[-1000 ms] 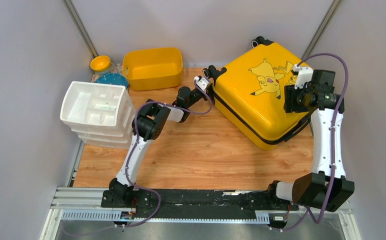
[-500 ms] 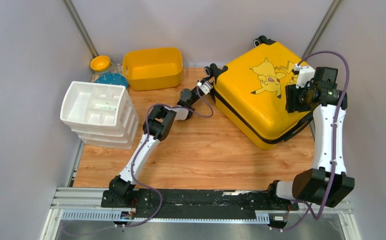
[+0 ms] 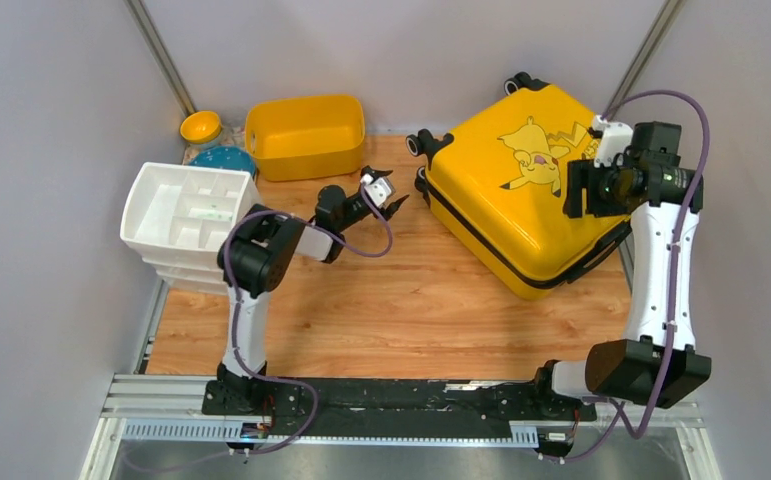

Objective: Open, take out, and arrange the luggage

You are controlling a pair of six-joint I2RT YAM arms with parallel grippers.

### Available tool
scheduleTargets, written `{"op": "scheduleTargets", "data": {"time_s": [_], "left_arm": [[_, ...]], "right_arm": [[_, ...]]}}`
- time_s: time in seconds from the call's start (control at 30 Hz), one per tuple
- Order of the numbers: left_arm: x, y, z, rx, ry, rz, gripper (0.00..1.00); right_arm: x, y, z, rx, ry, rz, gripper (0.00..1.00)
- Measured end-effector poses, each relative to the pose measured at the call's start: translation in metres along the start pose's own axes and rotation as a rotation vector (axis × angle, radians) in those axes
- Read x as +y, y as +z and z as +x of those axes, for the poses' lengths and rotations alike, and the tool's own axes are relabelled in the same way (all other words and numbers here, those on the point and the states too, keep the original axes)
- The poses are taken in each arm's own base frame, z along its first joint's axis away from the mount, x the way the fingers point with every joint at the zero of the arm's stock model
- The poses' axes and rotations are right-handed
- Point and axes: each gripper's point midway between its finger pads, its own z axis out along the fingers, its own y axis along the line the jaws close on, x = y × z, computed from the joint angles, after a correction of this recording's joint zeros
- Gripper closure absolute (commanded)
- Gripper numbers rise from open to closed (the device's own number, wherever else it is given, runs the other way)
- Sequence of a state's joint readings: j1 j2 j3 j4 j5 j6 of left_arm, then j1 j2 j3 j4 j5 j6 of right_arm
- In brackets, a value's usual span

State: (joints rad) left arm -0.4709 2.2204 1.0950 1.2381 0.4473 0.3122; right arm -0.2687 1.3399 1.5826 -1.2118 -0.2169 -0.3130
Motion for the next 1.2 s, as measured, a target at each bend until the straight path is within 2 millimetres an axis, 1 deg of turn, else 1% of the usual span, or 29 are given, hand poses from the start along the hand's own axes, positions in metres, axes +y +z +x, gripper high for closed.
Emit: {"op": "scheduleTargets", "data": {"time_s": [0.07,0.1,0.13,0.2,0.23,0.27,0.33,0.4,0.47,0.53,0.57,0.6,0.67,0.7,0.73,0.8,0.9,0.97,1.03,1.13,1.2], "left_arm": [[-0.001,-0.015,-0.027,-0.005,-0.010,0.040,0.21],[-0.002,-0.021,-0.039,-0.010,-0.020,0.059,0.20],[-0.003,-0.028,-0.056,-0.017,-0.035,0.082,0.20],[-0.006,-0.036,-0.080,-0.009,-0.079,0.128,0.20],[-0.008,-0.039,-0.092,-0.004,-0.103,0.153,0.19],[-0.012,-0.045,-0.102,0.015,-0.138,0.188,0.19],[-0.021,-0.055,-0.118,0.047,-0.193,0.248,0.19],[-0.032,-0.069,-0.127,0.093,-0.248,0.300,0.18],[-0.040,-0.084,-0.136,0.137,-0.294,0.335,0.18],[-0.046,-0.099,-0.143,0.173,-0.328,0.349,0.18],[-0.049,-0.108,-0.146,0.185,-0.338,0.349,0.18],[-0.053,-0.118,-0.148,0.197,-0.347,0.347,0.18],[-0.062,-0.137,-0.149,0.219,-0.362,0.345,0.17],[-0.065,-0.144,-0.148,0.229,-0.369,0.340,0.17],[-0.069,-0.152,-0.146,0.243,-0.378,0.334,0.17],[-0.074,-0.162,-0.142,0.265,-0.397,0.324,0.17],[-0.078,-0.173,-0.137,0.289,-0.411,0.306,0.17],[-0.078,-0.177,-0.136,0.293,-0.409,0.291,0.17],[-0.077,-0.180,-0.138,0.291,-0.402,0.280,0.16],[-0.076,-0.183,-0.139,0.286,-0.389,0.268,0.16],[-0.076,-0.184,-0.140,0.283,-0.382,0.264,0.16]], "right_arm": [[0.014,-0.002,-0.018,-0.038,-0.038,-0.022,0.29],[0.024,-0.002,-0.031,-0.063,-0.064,-0.036,0.28],[0.038,0.001,-0.049,-0.093,-0.101,-0.057,0.28],[0.059,0.006,-0.077,-0.140,-0.150,-0.088,0.28],[0.070,0.005,-0.099,-0.193,-0.175,-0.095,0.27],[0.088,0.018,-0.112,-0.197,-0.210,-0.126,0.27],[0.116,0.033,-0.141,-0.230,-0.260,-0.152,0.25],[0.145,0.048,-0.174,-0.285,-0.305,-0.177,0.24],[0.180,0.069,-0.208,-0.344,-0.351,-0.204,0.23],[0.208,0.091,-0.224,-0.373,-0.391,-0.228,0.21],[0.222,0.103,-0.229,-0.386,-0.412,-0.239,0.21],[0.234,0.116,-0.230,-0.389,-0.433,-0.245,0.21],[0.255,0.146,-0.222,-0.365,-0.472,-0.253,0.19],[0.261,0.154,-0.218,-0.357,-0.484,-0.255,0.18],[0.270,0.167,-0.211,-0.344,-0.503,-0.255,0.18],[0.279,0.184,-0.207,-0.339,-0.524,-0.245,0.18],[0.285,0.205,-0.206,-0.344,-0.547,-0.218,0.19],[0.284,0.220,-0.208,-0.350,-0.569,-0.188,0.19],[0.282,0.232,-0.204,-0.338,-0.589,-0.169,0.18],[0.280,0.245,-0.196,-0.309,-0.609,-0.157,0.18],[0.280,0.247,-0.195,-0.306,-0.616,-0.154,0.21]]}}
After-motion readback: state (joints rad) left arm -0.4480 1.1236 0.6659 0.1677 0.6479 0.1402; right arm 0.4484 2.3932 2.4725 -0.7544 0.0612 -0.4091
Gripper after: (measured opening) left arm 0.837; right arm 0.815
